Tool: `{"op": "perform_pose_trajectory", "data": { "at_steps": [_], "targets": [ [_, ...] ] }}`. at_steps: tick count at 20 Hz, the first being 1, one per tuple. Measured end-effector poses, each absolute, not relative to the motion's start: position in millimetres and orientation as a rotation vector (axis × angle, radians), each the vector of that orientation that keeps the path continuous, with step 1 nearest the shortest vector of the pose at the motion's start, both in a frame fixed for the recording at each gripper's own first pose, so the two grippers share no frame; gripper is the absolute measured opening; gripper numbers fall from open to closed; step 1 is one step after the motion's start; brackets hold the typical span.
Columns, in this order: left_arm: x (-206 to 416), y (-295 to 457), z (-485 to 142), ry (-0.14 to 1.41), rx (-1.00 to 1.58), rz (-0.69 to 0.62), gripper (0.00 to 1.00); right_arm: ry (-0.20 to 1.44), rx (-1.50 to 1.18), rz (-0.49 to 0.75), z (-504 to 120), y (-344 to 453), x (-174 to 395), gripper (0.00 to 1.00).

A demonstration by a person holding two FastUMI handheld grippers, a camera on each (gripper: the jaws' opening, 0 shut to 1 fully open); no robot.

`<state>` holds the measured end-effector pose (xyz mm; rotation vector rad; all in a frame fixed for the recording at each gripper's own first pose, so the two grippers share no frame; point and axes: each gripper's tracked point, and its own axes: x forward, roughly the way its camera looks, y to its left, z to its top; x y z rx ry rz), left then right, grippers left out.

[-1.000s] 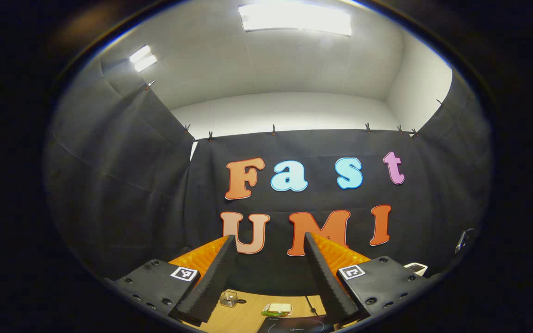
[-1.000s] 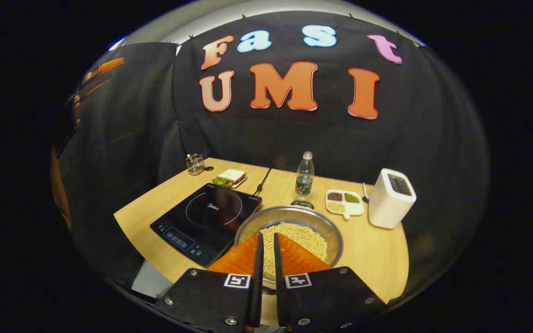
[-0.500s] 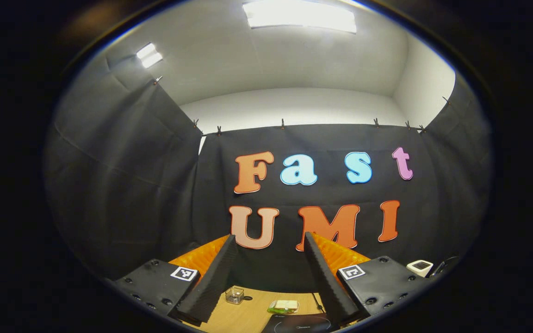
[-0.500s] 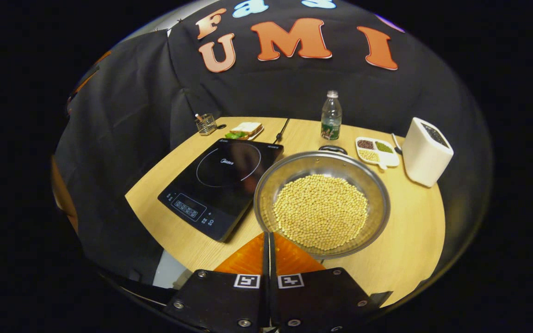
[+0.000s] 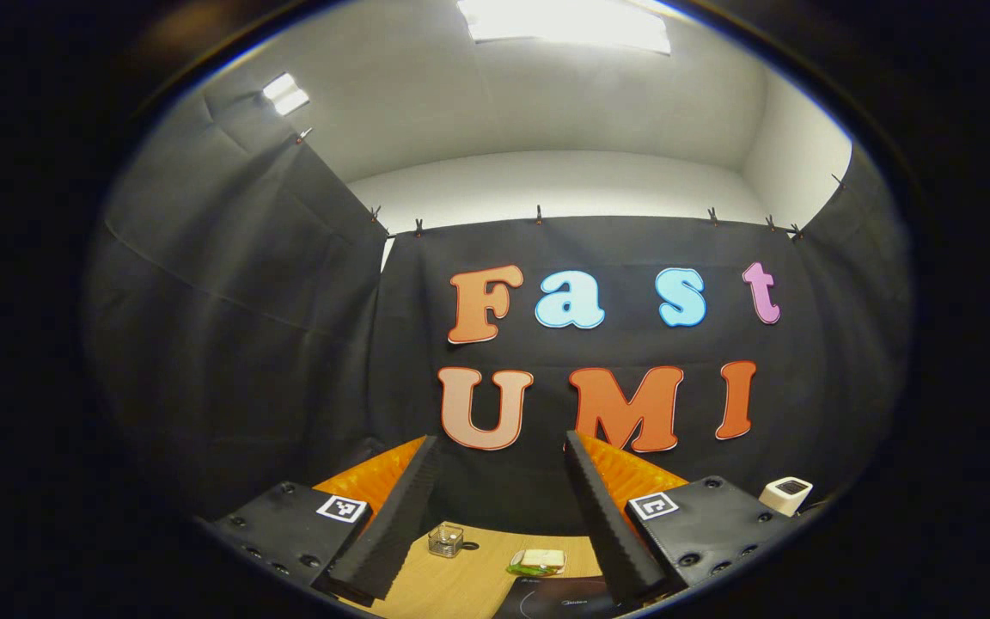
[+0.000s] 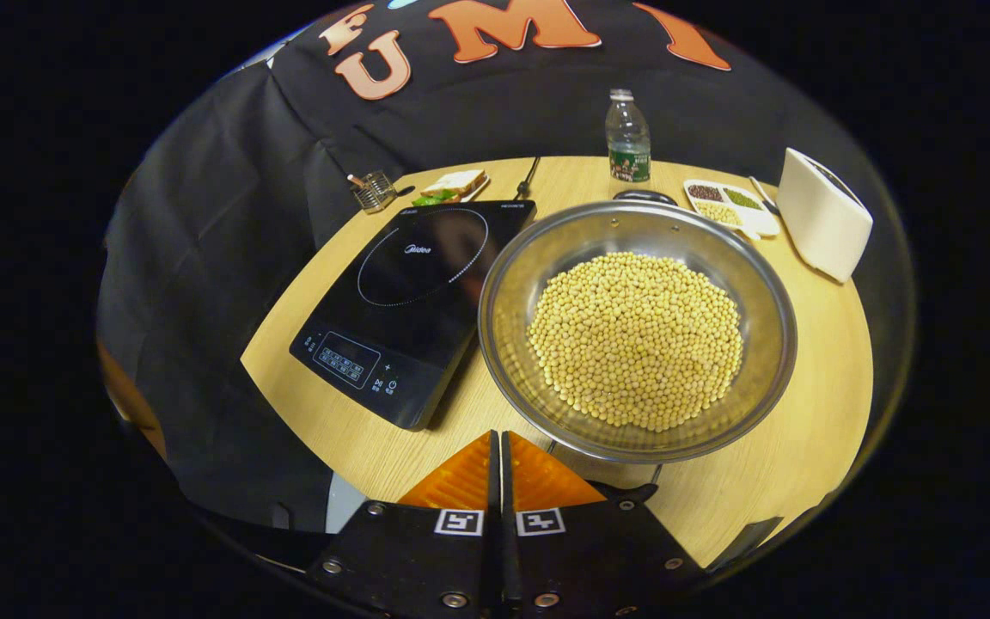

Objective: First push the handle of the pot to place it horizontally, then grasp the pot with both hands and set it on the induction cooktop.

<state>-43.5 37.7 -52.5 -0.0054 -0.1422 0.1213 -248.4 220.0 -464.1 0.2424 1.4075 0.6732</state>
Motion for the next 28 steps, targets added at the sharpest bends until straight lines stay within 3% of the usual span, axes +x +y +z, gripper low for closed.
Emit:
{"op": "perform_pose_trajectory", "data": {
  "at_steps": [13, 28],
  "targets": [
    [-25, 16, -78, -0.064, 0.049, 0.093, 0.97, 1.547, 0.373, 0.656, -488, 222, -258, 0.0],
    [-5, 5, -119, 0.046, 0.039, 0.066, 0.97, 1.58, 0.338, 0.463, -516, 141, -235, 0.0]
  ]
}}
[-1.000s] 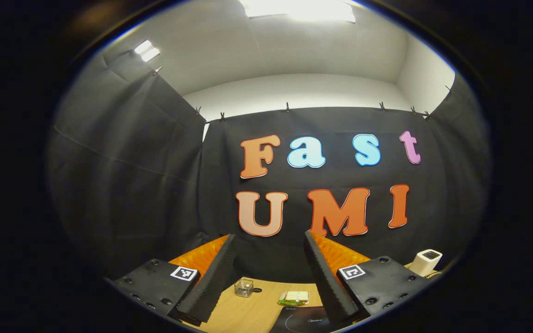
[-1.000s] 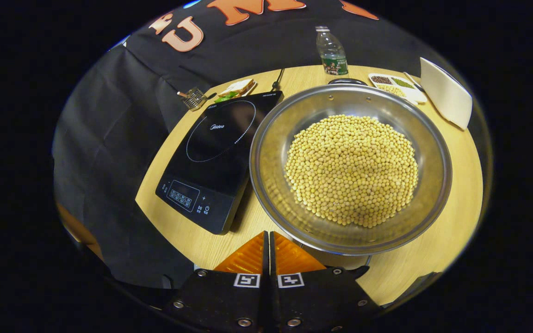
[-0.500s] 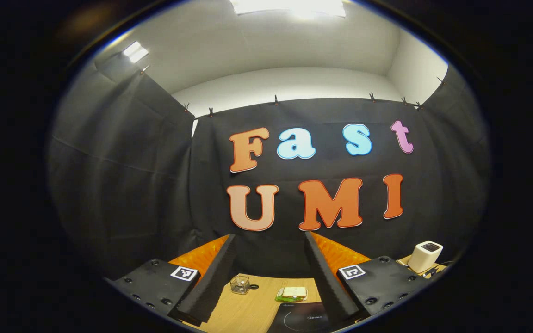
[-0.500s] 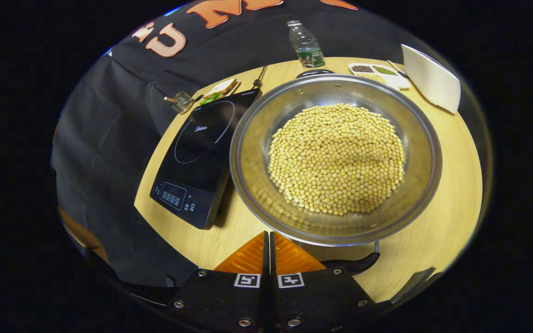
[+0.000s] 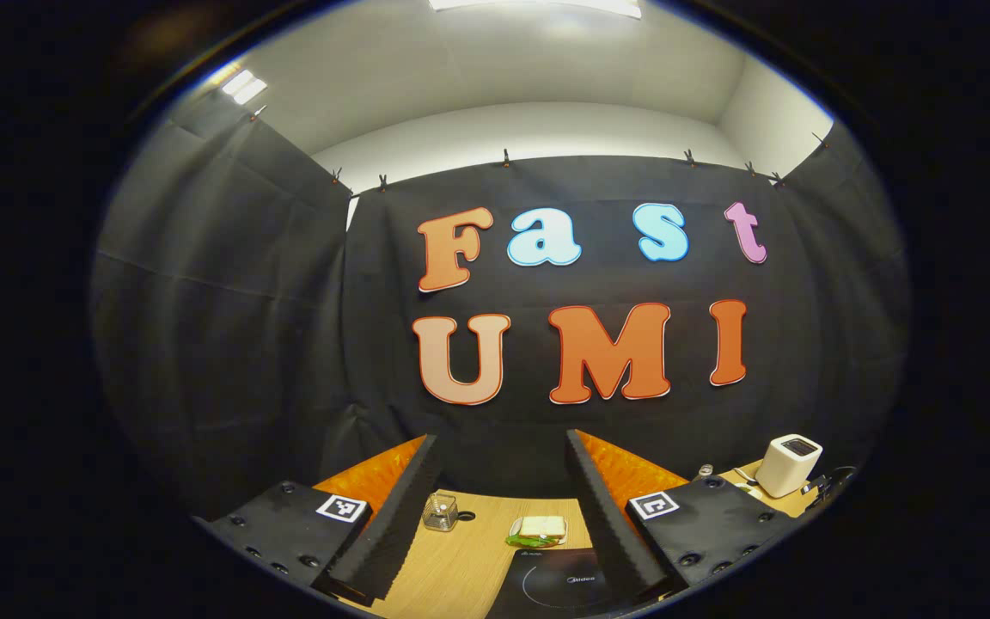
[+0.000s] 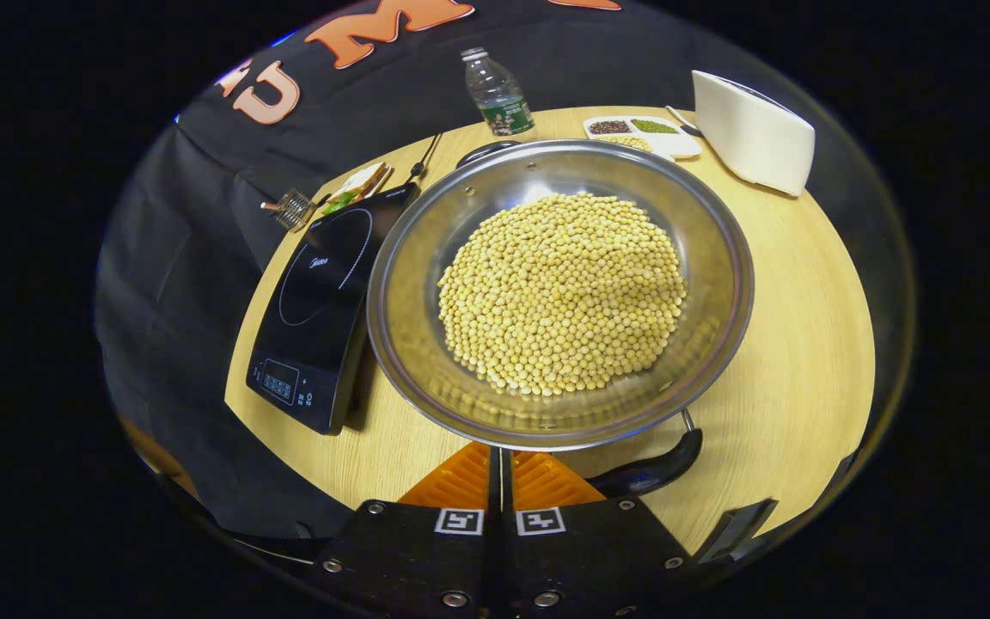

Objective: First push the handle of the pot to place it horizontally, then grasp the pot with both hands and set it on the induction cooktop.

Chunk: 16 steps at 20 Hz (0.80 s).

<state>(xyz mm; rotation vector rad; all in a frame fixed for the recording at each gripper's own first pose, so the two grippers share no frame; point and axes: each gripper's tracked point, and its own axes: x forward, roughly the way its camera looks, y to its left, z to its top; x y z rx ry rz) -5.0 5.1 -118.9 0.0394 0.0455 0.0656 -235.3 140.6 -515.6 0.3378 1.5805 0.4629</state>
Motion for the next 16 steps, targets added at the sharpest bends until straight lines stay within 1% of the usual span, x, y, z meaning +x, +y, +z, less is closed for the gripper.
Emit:
{"op": "perform_pose_trajectory", "data": {
  "at_steps": [1, 6, 7, 8, 13, 14, 16],
  "targets": [
    [-5, 4, -121, 0.047, 0.035, 0.061, 0.95, 1.579, 0.338, 0.453, -517, 136, -234, 0.0],
    [-1, 11, -126, 0.058, 0.031, 0.075, 0.95, 1.591, 0.312, 0.395, -528, 112, -226, 0.0],
    [0, 13, -128, 0.06, 0.027, 0.075, 0.93, 1.594, 0.309, 0.384, -530, 108, -225, 0.0],
    [0, 14, -129, 0.063, 0.024, 0.077, 0.97, 1.6, 0.313, 0.376, -532, 105, -224, 0.0],
    [-1, 24, -129, 0.051, 0.035, 0.109, 0.97, 1.618, 0.293, 0.351, -541, 88, -218, 0.0],
    [-2, 25, -128, 0.047, 0.033, 0.112, 0.95, 1.627, 0.292, 0.345, -542, 85, -216, 0.0],
    [-3, 27, -126, 0.042, 0.032, 0.114, 0.94, 1.643, 0.298, 0.335, -545, 80, -213, 0.0]
  ]
}}
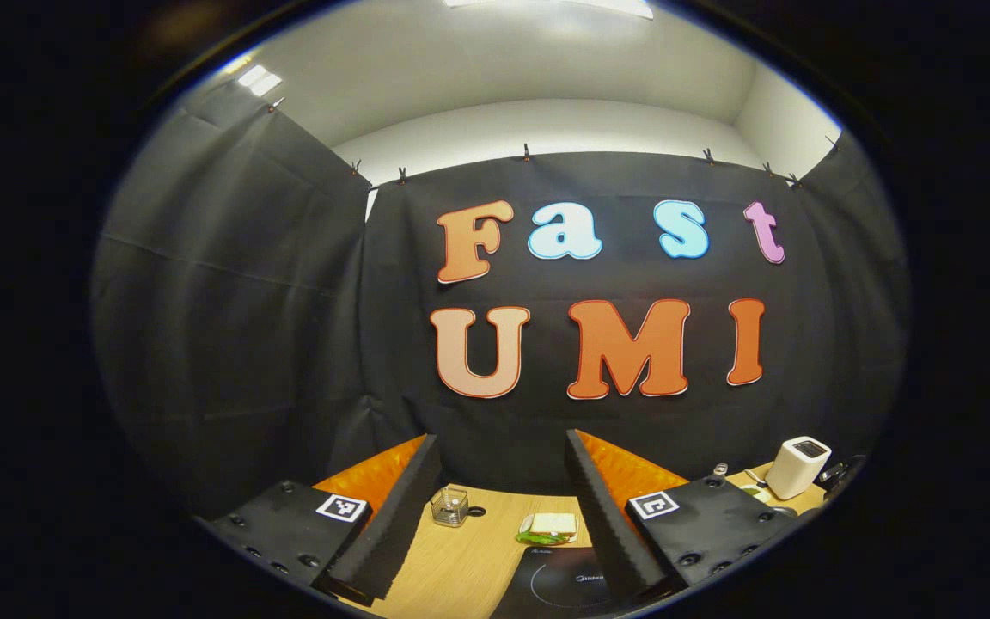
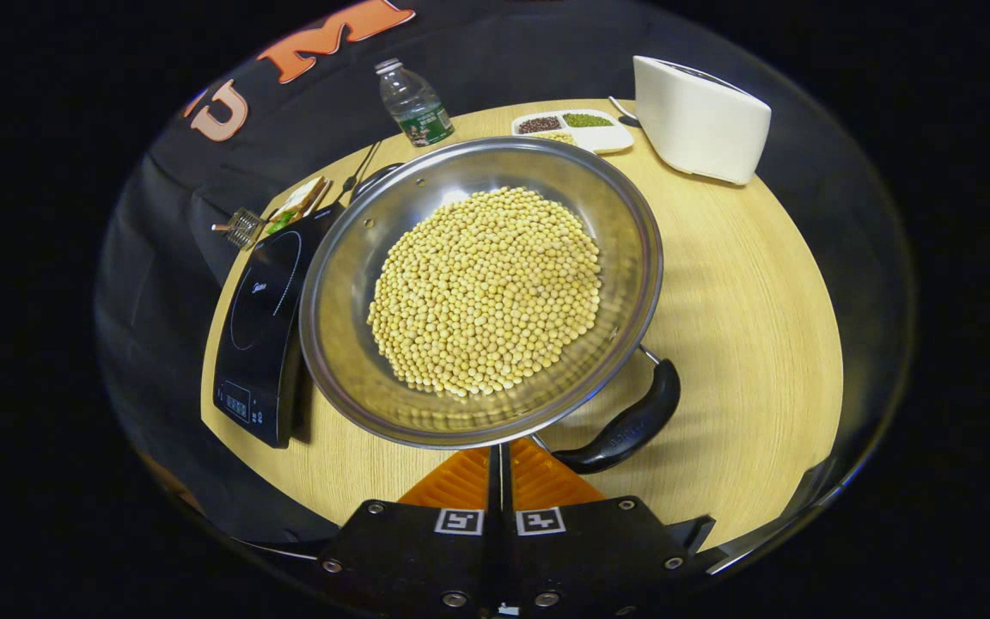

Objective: First push the handle of the pot to place it horizontally, then grasp the pot with both hands and set it on the induction cooktop.

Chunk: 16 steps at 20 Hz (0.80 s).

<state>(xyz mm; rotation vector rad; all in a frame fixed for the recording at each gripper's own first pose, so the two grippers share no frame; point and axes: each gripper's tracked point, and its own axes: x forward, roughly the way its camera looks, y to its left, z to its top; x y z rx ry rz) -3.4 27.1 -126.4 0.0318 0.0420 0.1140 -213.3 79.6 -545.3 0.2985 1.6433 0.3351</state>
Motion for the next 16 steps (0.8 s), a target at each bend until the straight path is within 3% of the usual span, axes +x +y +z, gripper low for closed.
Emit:
{"op": "perform_pose_trajectory", "data": {
  "at_steps": [2, 3, 9, 16],
  "targets": [
    [-5, 28, -126, 0.036, 0.033, 0.117, 0.97, 1.66, 0.306, 0.328, -548, 75, -211, 0.0],
    [-5, 30, -125, 0.034, 0.032, 0.119, 0.93, 1.665, 0.3, 0.317, -551, 72, -209, 0.0],
    [-6, 35, -129, 0.043, 0.027, 0.124, 0.97, 1.696, 0.244, 0.219, -573, 44, -198, 0.0],
    [-9, 47, -132, 0.047, 0.026, 0.149, 0.95, 1.716, 0.277, 0.145, -581, 31, -186, 0.0]
  ]
}}
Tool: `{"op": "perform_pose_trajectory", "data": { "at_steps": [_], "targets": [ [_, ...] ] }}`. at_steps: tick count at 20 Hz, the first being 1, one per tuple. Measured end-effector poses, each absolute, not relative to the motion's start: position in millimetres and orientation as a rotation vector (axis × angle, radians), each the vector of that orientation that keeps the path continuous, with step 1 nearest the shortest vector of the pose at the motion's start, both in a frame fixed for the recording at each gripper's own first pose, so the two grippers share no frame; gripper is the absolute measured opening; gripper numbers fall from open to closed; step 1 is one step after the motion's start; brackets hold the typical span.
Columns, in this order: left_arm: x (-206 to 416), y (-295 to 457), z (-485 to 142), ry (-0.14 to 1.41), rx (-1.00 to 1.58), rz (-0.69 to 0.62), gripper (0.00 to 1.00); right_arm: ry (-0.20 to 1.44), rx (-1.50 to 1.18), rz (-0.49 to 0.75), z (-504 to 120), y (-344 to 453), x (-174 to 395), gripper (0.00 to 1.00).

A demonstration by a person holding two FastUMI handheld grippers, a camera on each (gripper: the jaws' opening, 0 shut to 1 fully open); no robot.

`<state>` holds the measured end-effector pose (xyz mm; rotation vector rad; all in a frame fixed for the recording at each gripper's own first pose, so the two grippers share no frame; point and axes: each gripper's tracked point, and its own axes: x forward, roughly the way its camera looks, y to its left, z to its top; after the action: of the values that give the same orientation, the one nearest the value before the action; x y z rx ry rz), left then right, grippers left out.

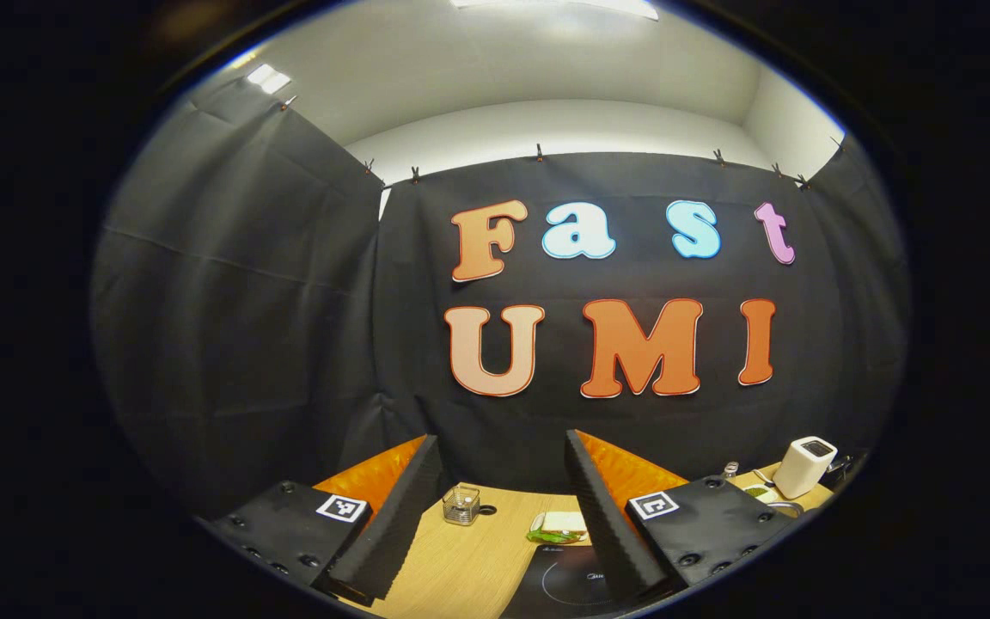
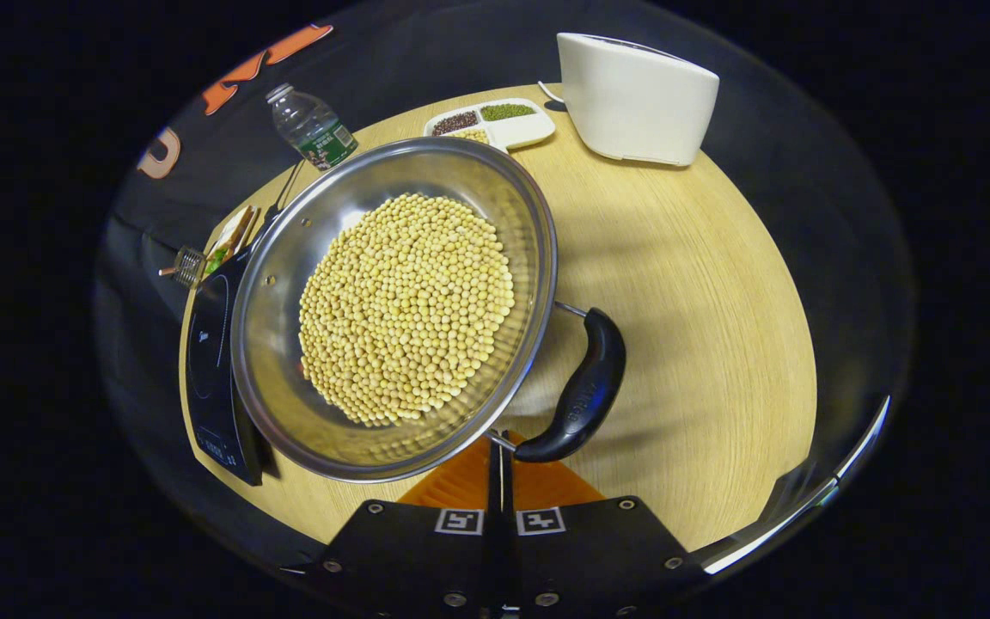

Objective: First push the handle of the pot to place it horizontally, then grasp the pot with both hands and set it on the induction cooktop.

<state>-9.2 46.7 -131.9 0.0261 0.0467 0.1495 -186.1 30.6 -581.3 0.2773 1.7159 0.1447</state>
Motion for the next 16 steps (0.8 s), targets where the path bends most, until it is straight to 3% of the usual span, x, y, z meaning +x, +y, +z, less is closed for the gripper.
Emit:
{"op": "perform_pose_trajectory", "data": {
  "at_steps": [16],
  "targets": [
    [0, 29, -168, 0.125, 0.03, 0.113, 0.95, 1.647, 0.321, -0.013, -605, 0, -122, 0.0]
  ]
}}
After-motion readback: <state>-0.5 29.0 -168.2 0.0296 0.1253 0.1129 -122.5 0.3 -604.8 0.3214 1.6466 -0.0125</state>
